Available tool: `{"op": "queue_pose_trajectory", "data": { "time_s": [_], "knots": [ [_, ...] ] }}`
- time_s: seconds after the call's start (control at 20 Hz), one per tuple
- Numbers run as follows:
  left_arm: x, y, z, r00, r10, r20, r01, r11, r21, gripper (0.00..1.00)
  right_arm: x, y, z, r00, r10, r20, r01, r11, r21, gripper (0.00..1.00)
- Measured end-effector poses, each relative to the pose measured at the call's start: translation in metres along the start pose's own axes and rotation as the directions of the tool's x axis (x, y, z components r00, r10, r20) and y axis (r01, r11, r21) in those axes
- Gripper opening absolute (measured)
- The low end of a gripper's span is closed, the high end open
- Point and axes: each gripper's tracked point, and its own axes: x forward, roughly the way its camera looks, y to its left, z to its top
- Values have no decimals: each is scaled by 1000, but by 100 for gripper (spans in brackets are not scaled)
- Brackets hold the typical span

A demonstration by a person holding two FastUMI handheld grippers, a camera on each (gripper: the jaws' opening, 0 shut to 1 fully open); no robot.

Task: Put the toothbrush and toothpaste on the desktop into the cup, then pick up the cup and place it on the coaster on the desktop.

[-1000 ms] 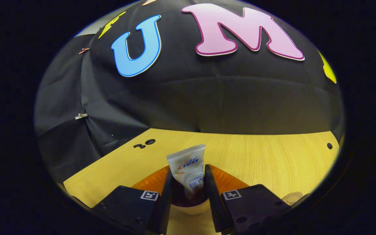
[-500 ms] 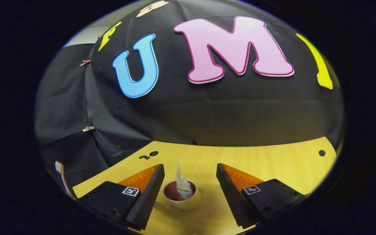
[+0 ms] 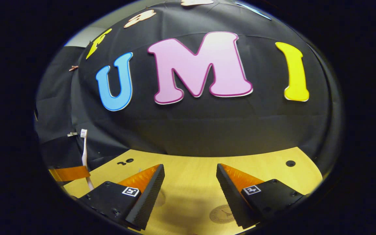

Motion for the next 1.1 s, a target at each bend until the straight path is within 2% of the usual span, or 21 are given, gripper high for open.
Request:
{"op": "queue_pose_trajectory", "data": {
  "time_s": [0.25,0.6,0.85,1.05,1.1],
  "knots": [
    [49,13,5,999,-18,47,16,999,35,6,-19,-66,0,993,-121,-2,121,993,-2,98],
    [101,29,-10,997,-27,79,21,997,75,6,-53,-152,-7,961,-277,-24,277,961,-19,98],
    [115,35,-34,998,-34,59,29,996,81,7,-68,-189,-30,939,-338,-69,335,941,-57,98],
    [115,39,-51,999,-24,29,20,990,141,8,-73,-194,-39,933,-350,-86,346,937,-54,98],
    [116,39,-54,1000,-23,21,20,989,149,14,-73,-192,-40,935,-344,-88,340,938,-59,98]
  ]
}}
